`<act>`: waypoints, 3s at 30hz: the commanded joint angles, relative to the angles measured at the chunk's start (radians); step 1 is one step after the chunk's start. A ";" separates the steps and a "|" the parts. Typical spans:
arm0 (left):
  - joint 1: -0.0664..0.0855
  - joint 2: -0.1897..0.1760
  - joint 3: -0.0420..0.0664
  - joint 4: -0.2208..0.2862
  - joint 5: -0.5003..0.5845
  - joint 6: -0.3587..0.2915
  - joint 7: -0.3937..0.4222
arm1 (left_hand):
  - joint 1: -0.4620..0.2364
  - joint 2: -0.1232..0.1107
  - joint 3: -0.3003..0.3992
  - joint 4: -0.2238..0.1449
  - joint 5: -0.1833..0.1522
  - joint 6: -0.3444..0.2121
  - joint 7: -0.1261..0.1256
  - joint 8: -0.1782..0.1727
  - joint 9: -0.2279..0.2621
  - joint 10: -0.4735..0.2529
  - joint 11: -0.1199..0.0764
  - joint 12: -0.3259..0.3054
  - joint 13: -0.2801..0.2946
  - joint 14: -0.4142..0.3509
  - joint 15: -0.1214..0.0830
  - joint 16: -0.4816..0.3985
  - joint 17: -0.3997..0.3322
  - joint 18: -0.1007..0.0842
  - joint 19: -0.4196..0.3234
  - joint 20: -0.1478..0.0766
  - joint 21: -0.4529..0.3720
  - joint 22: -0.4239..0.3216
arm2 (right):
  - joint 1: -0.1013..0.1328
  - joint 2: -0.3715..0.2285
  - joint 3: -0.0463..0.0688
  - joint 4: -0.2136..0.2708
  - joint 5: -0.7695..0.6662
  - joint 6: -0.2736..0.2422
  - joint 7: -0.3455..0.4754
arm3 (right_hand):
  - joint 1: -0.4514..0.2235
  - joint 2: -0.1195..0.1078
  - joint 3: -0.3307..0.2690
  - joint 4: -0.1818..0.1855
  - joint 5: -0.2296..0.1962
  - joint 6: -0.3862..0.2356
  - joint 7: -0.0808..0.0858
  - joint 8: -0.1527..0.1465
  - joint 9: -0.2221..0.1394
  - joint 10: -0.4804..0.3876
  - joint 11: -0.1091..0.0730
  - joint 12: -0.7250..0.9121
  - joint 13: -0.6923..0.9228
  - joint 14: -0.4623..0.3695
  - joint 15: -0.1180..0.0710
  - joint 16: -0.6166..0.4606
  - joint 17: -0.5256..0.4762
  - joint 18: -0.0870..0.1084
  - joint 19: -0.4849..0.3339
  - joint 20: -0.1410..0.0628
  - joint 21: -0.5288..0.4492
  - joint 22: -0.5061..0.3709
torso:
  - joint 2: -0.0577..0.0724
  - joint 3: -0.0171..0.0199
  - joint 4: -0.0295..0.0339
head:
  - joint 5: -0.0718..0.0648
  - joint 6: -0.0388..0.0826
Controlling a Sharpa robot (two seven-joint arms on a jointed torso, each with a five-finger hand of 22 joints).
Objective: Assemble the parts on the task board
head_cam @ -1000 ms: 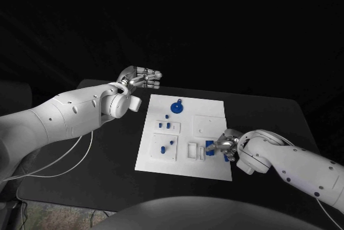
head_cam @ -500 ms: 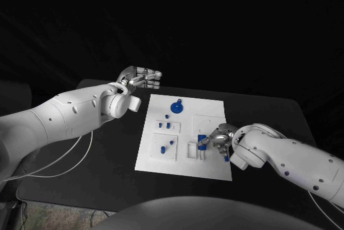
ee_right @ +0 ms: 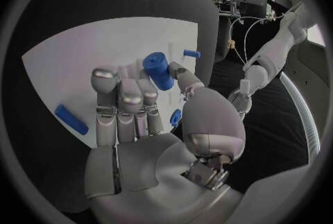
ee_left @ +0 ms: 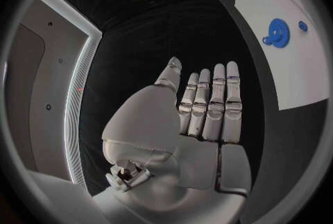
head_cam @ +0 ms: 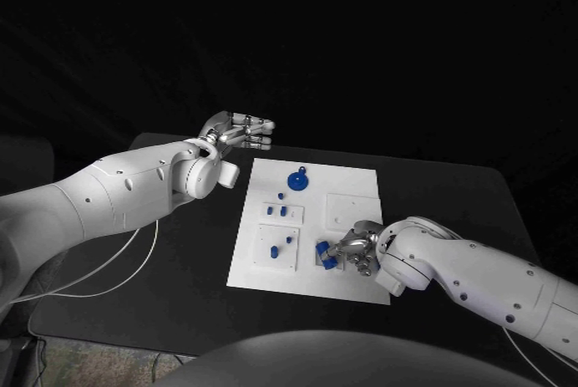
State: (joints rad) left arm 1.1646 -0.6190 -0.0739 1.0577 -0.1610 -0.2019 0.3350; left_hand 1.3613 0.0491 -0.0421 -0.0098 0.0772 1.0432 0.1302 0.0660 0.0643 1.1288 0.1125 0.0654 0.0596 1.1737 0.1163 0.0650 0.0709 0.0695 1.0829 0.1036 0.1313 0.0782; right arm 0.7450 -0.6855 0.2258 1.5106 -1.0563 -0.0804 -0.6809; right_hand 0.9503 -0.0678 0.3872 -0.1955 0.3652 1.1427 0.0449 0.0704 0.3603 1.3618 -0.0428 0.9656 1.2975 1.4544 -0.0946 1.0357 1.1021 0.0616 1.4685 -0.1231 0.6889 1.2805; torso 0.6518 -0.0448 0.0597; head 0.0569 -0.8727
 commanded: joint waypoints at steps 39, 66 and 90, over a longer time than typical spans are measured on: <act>0.001 -0.001 0.001 0.002 0.006 0.025 -0.008 | -0.018 -0.002 0.005 0.014 -0.001 -0.008 0.001 -0.002 0.001 -0.007 0.003 -0.006 -0.001 -0.013 0.003 -0.002 0.000 0.016 -0.004 0.005 -0.001 -0.002 | 0.008 0.027 -0.012 0.002 -0.097 0.011 0.023 | -0.002 0.109 -0.598 0.273 -0.305 0.046 -0.009 -0.004 0.005 0.021 -0.003 -0.020 -0.025 0.003 -0.007 -0.006 0.013 0.008 0.050 -0.001 0.002 0.002 | 0.001 0.0010 -0.0017 | 0.004 0.000; 0.001 -0.009 0.001 0.003 0.006 0.028 -0.018 | -0.017 -0.003 0.007 0.015 0.000 -0.008 0.002 -0.002 0.001 -0.007 0.003 -0.006 -0.001 -0.015 0.004 -0.002 0.000 0.017 -0.005 0.007 -0.002 -0.002 | 0.007 -0.033 -0.010 0.073 -0.133 0.097 0.127 | 0.135 0.017 -0.268 0.148 -0.316 0.122 -0.035 -0.005 0.042 0.037 -0.019 0.002 -0.015 0.005 -0.014 -0.007 0.008 -0.009 0.050 -0.010 0.012 0.007 | 0.001 0.0013 -0.0012 | 0.002 0.000; 0.001 -0.008 0.000 0.001 0.003 0.029 -0.022 | -0.019 -0.002 0.008 0.018 -0.001 -0.008 0.002 -0.002 0.001 -0.007 0.003 -0.006 -0.001 -0.016 0.004 -0.002 0.000 0.017 -0.006 0.007 -0.003 -0.002 | -0.003 -0.032 -0.010 0.069 -0.195 0.066 0.103 | 0.136 0.099 -0.103 0.082 -0.318 0.115 -0.047 -0.007 0.071 0.045 -0.031 0.001 -0.003 0.007 -0.017 -0.005 0.008 -0.017 0.050 -0.013 0.015 0.009 | 0.001 -0.0006 0.0005 | 0.000 0.000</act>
State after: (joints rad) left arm 1.1647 -0.6296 -0.0741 1.0573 -0.1606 -0.1879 0.3090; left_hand 1.3525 0.0474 -0.0337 0.0038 0.0765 1.0432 0.1302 0.0661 0.0643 1.1252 0.1161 0.0654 0.0596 1.1628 0.1201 0.0650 0.0709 0.0694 1.0793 0.1071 0.1312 0.0769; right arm 0.7430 -0.7197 0.2155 1.5812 -1.2161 -0.0062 -0.5648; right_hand 1.0992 0.0317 0.2702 -0.1024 0.0503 1.2613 0.0025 0.0686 0.4315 1.4014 -0.0682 0.9673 1.2934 1.4562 -0.1071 1.0319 1.1098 0.0610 1.4671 -0.1290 0.6990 1.2881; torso 0.6524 -0.0452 0.0598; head 0.0564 -0.8728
